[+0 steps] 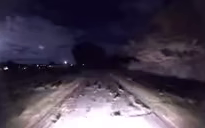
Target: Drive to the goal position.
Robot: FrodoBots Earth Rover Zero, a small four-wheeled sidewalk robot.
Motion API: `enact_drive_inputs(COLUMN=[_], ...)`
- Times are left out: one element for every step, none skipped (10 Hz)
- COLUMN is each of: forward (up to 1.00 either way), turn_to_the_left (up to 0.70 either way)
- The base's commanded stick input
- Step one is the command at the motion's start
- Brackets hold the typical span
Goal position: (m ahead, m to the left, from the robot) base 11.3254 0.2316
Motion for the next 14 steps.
enact_drive_inputs(forward=[0.85, 0.85, 0.85, 0.85, 0.85, 0.85, 0.85, 0.85, 0.85, 0.85, 0.85, 0.85, 0.85, 0.85], turn_to_the_left=[0.27, 0.30, 0.00, 0.00, 0.00, 0.00, 0.00, 0.00, 0.00, 0.00, 0.00, 0.20, 0.26, 0.21])
